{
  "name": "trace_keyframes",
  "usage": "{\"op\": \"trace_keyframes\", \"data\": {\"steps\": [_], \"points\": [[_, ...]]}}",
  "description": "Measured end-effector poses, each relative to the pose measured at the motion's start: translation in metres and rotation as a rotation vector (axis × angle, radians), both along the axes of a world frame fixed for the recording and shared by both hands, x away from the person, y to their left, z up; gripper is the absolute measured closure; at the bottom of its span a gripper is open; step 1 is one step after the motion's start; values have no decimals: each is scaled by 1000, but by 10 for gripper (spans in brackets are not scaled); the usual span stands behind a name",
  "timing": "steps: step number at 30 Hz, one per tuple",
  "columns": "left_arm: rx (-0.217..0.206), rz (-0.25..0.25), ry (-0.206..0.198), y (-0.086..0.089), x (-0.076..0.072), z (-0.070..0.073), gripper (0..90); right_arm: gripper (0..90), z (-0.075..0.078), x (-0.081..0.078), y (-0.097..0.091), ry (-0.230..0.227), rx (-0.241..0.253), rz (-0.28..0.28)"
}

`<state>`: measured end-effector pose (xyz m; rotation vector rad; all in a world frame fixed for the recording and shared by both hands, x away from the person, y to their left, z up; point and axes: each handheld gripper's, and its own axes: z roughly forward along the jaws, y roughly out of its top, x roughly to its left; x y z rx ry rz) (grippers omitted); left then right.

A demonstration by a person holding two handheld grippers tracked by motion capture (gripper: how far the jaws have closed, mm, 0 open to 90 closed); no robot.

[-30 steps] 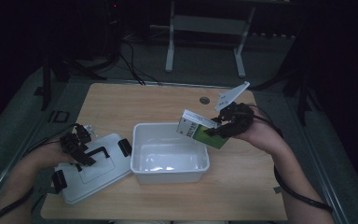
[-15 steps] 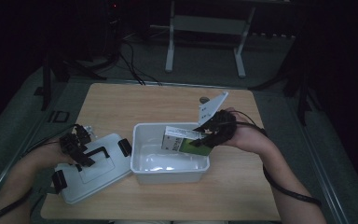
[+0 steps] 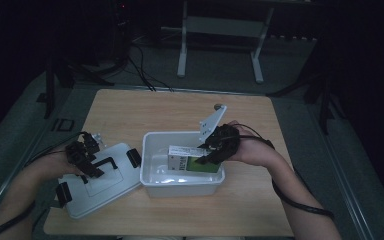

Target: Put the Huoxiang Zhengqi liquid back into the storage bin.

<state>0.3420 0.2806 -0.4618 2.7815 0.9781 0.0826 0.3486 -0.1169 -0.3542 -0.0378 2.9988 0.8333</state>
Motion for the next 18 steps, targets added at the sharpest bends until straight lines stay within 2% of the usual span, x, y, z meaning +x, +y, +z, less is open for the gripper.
{"op": "trace_keyframes", "data": {"steps": [12, 18], "points": [[15, -5, 3, -1, -1, -2, 298, 632, -35, 12, 8, 51, -27, 23], [19, -4, 4, -2, 0, -3, 298, 632, -46, 13, 10, 69, -40, 26]]}}
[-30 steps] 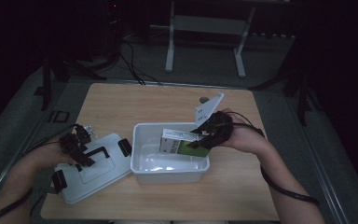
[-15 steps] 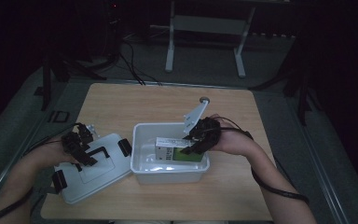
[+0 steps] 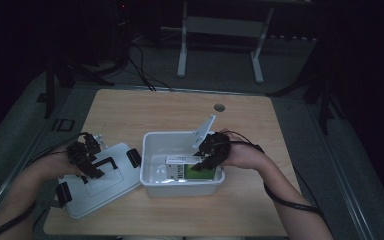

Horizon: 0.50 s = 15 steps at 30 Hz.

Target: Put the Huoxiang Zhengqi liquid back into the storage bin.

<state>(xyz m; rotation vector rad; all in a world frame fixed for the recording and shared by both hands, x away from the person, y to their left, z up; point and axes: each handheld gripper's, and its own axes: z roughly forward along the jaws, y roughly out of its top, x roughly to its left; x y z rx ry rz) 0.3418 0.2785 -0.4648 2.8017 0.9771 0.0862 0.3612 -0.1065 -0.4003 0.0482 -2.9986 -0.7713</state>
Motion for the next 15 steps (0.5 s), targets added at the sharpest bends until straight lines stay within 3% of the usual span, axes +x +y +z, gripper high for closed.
{"op": "trace_keyframes", "data": {"steps": [7, 15], "points": [[5, 2, 5, 1, 0, -2, 298, 631, -14, 3, 1, 19, -10, -5], [26, 7, 8, 2, -2, -4, 298, 632, -31, 4, 7, 32, -57, -8]]}}
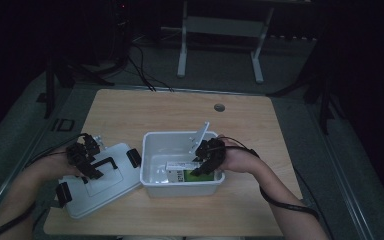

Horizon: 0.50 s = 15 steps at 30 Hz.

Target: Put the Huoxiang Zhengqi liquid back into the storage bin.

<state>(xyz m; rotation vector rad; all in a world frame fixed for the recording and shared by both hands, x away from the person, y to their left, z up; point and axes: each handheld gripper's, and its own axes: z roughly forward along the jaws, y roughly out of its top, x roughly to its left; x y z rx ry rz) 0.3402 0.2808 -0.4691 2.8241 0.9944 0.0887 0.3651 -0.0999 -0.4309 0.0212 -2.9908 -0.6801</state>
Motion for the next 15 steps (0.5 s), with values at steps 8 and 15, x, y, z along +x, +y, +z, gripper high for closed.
{"op": "trace_keyframes", "data": {"steps": [8, 15], "points": [[-1, -5, -2, 1, -1, -1, 298, 631, -11, -1, 8, -6, -60, 4], [-3, -2, 2, 1, -2, -1, 298, 630, -16, -1, 13, 4, -72, 7]]}}
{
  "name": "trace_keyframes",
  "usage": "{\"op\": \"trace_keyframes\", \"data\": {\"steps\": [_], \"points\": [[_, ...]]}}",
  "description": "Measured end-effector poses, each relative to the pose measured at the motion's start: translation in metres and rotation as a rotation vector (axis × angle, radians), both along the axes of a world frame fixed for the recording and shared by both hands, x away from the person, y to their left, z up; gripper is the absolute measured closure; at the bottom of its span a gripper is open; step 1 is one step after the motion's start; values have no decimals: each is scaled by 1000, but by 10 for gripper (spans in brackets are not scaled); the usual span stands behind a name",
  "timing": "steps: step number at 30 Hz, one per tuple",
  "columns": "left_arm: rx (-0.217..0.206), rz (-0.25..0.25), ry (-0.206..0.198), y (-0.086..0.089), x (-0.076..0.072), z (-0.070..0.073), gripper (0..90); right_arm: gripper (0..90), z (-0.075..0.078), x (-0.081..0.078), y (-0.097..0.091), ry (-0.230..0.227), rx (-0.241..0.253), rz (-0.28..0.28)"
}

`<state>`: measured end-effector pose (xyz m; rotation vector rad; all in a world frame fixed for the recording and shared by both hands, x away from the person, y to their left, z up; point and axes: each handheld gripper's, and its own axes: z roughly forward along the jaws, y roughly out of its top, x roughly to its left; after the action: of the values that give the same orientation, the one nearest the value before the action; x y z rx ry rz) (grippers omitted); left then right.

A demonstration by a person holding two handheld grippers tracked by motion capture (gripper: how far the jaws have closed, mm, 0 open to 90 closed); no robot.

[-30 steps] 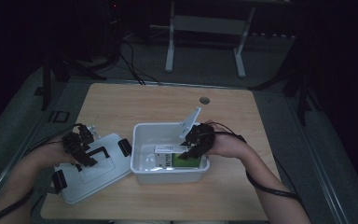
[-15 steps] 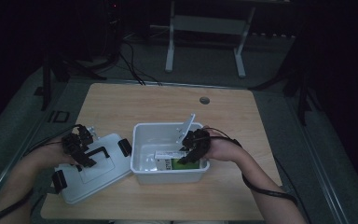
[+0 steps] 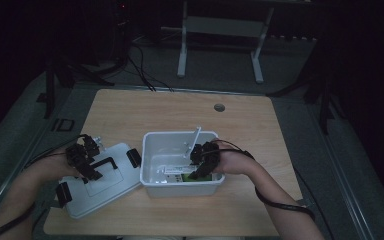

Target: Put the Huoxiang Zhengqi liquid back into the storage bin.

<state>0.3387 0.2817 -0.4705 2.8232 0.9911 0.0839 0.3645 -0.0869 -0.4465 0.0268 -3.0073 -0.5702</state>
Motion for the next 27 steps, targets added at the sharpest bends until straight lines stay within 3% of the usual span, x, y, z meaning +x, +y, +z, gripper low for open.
{"op": "trace_keyframes", "data": {"steps": [7, 12, 16, 25, 26, 27], "points": [[1, -11, -10, -1, 0, 0, 298, 625, -2, 0, -1, -4, 0, 2], [-1, -21, -11, -4, 0, 1, 298, 605, -6, 1, -2, -14, -31, 0], [-4, -22, -14, -5, 1, 2, 298, 581, 0, 0, -2, -13, -16, -4], [-22, -22, -7, -6, -1, 3, 299, 545, 20, 0, -18, -36, 69, -41], [-24, -22, -4, -6, -1, 3, 299, 537, 29, 1, -25, -56, 115, -61], [-21, -23, -5, -6, -1, 3, 299, 523, 33, 2, -28, -60, 126, -71]]}}
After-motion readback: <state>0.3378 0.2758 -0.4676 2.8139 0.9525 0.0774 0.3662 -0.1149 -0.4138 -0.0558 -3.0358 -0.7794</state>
